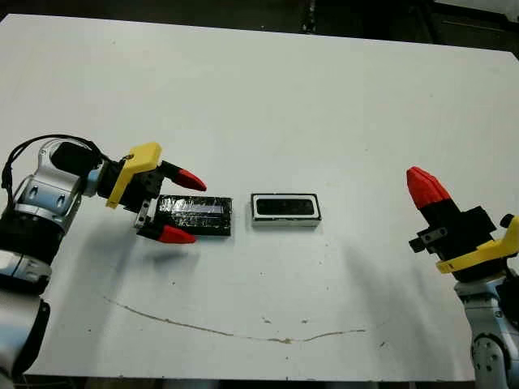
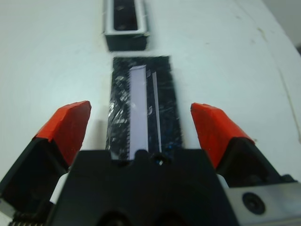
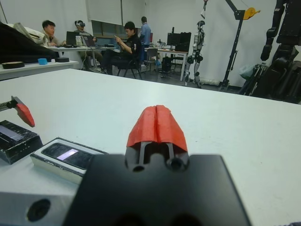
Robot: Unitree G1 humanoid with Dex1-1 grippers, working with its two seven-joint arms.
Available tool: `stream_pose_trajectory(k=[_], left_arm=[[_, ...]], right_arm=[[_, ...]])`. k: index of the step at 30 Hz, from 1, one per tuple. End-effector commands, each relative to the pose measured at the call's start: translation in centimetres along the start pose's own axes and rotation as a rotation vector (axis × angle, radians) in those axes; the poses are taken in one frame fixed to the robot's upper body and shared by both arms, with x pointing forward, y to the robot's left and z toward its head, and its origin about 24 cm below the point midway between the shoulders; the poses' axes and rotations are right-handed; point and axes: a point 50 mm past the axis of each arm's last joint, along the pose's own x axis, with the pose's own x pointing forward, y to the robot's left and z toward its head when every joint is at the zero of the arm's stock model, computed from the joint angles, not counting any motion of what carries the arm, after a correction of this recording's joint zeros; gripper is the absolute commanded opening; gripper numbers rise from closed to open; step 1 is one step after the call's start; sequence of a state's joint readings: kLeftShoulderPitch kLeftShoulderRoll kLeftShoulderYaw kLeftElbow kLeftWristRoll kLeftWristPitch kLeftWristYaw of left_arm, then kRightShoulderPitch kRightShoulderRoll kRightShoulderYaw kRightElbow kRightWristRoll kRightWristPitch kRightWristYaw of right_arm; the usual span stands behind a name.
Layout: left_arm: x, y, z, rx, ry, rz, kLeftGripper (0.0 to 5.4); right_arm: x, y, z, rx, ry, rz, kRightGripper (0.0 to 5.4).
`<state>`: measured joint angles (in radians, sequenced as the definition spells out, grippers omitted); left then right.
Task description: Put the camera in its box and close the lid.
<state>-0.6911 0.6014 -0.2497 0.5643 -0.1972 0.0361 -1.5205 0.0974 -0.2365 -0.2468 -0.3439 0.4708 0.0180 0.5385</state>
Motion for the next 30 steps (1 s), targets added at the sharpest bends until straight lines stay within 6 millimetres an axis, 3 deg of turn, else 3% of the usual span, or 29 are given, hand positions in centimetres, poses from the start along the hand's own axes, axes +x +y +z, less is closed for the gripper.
stream_pose_trajectory(k=[1,12,25,30], left_arm=[[0.1,-0.39,-0.57,-0.036,-0.008,0.039,5.4],[0.34,-0.95,-0.45,-0.105,0.004,0.026,5.28],[0.35,-1.17,-0.71,-0.136,-0.038,0.032,3.45],[0.6,-1.3,-0.92,-0.14,-0.107,0.132,3.14]], right_arm=[[-0.39,-0.19,-0.12,-0.016,0.011,0.005,0.01],[-0.29,-0.21,-0.08,-0.025,-0.001,0.027,0.0],[-0.23,-0.27,-0.24,0.013,-0.003,0.041,0.0],[-0.24,-0.28,-0.27,0.001,-0.006,0.039,0.0]])
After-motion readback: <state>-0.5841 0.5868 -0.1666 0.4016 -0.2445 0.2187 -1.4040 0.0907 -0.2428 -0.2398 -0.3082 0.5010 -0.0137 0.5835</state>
